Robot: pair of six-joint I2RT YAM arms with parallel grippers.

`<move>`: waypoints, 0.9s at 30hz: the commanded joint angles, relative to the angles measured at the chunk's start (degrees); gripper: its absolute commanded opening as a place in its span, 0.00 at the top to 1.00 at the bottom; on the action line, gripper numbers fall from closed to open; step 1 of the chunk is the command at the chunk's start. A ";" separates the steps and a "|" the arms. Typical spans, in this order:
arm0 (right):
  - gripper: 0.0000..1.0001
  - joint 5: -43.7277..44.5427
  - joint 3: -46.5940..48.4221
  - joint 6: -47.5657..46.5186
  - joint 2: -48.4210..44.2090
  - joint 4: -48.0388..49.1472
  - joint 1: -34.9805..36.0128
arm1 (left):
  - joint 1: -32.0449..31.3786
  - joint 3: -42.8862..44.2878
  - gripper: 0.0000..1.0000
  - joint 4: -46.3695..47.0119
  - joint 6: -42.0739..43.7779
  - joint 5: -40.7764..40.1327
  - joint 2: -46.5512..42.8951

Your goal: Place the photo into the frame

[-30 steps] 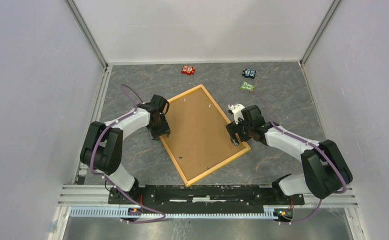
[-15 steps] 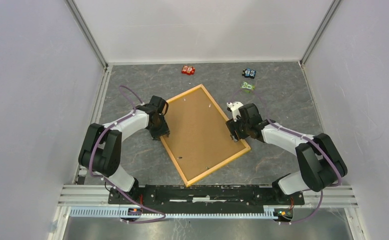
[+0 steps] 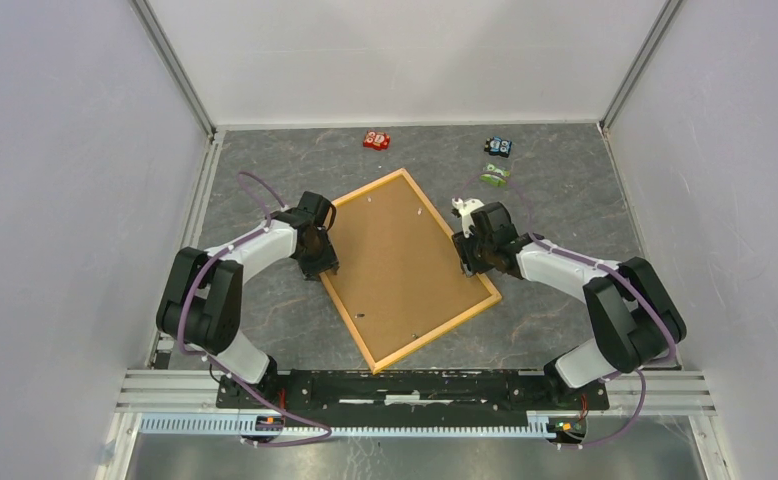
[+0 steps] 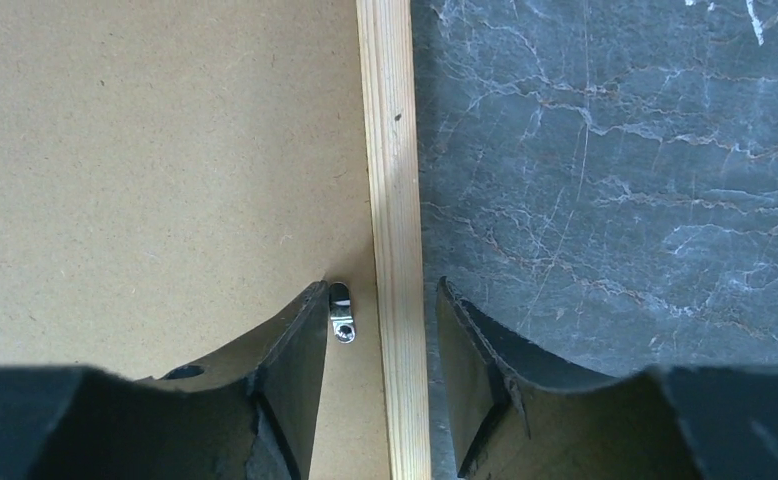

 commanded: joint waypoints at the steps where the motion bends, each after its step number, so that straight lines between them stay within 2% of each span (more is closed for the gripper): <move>1: 0.51 3.08 -0.10 2.41 -0.44 -3.15 0.35 | -0.31 -1.44 0.51 0.75 2.01 1.55 -0.30; 6: 0.53 2.19 -0.90 2.84 -2.28 -4.72 1.00 | -0.31 -1.40 0.51 0.69 1.83 1.63 -0.16; 10: 0.62 2.34 -1.20 2.06 -3.59 -5.57 1.13 | -0.30 -1.19 0.51 0.75 1.61 1.72 -0.15; 13: 0.74 3.95 -0.68 1.78 -2.68 -5.69 1.14 | -0.31 -1.06 0.50 0.70 1.40 1.79 0.07; 18: 0.79 3.94 1.50 3.03 0.66 -5.80 1.27 | -0.31 -0.95 0.50 0.79 1.27 2.42 0.21; 27: 0.50 3.61 2.08 5.72 -5.91 -8.88 2.90 | -0.30 -1.53 0.49 0.80 1.31 2.51 -0.58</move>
